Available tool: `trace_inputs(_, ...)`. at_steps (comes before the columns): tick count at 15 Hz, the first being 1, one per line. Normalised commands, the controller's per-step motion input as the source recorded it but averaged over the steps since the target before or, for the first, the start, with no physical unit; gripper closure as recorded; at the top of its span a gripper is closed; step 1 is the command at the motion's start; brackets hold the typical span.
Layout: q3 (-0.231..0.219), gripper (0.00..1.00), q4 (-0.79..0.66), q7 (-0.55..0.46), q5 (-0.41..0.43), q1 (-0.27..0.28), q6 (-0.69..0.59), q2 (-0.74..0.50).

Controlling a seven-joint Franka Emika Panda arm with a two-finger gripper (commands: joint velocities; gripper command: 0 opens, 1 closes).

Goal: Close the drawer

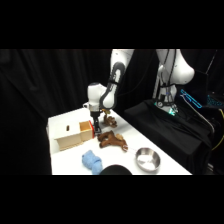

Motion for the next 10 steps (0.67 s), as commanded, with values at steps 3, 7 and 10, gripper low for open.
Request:
trace_inputs(3,0.099,0.0,0.03,-0.12,-0.03,-0.121,0.09,0.03)
trace_inputs(7,0.031,0.0,0.14,-0.06,-0.081,-0.048,-0.02,0.03)
trace_inputs(10,-0.062,0.0,0.3,0.02,-0.141,0.076,-0.17,0.06)
